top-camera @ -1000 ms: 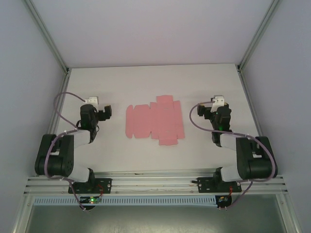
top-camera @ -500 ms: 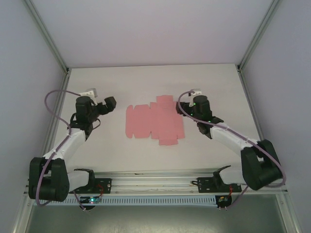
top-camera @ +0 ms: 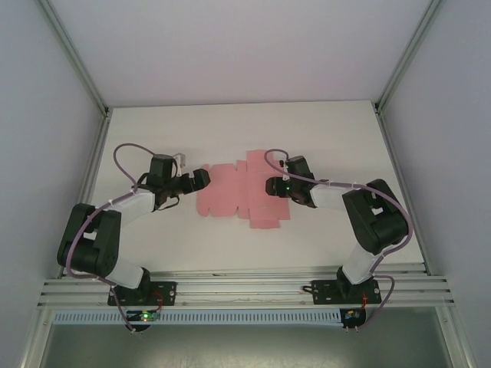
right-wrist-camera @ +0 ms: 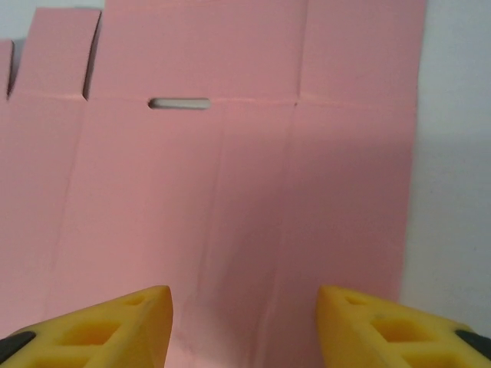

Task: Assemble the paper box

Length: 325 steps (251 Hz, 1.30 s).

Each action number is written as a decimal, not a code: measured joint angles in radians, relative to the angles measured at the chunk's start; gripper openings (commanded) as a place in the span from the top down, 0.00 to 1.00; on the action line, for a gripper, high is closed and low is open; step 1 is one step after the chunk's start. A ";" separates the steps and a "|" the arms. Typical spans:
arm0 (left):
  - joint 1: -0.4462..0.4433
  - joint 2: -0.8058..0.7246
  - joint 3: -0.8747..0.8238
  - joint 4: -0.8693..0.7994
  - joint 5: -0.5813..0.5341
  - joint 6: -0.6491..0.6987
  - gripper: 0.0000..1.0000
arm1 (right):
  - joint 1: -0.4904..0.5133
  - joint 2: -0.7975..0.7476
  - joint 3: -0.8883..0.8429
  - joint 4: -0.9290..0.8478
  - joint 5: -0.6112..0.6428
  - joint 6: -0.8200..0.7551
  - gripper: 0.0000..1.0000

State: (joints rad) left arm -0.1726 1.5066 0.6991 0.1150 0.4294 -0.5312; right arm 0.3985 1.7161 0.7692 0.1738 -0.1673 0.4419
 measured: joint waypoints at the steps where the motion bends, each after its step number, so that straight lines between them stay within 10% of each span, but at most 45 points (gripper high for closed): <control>1: 0.000 0.001 0.001 0.000 0.001 0.000 0.00 | -0.001 0.000 0.000 0.000 0.000 0.002 0.46; 325: -0.114 0.140 0.139 -0.220 0.049 -0.045 0.00 | -0.062 0.041 -0.079 0.225 -0.088 0.056 0.54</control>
State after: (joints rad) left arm -0.2863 1.6470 0.8383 -0.1047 0.4786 -0.5762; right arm 0.3363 1.7569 0.6899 0.3985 -0.2554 0.4980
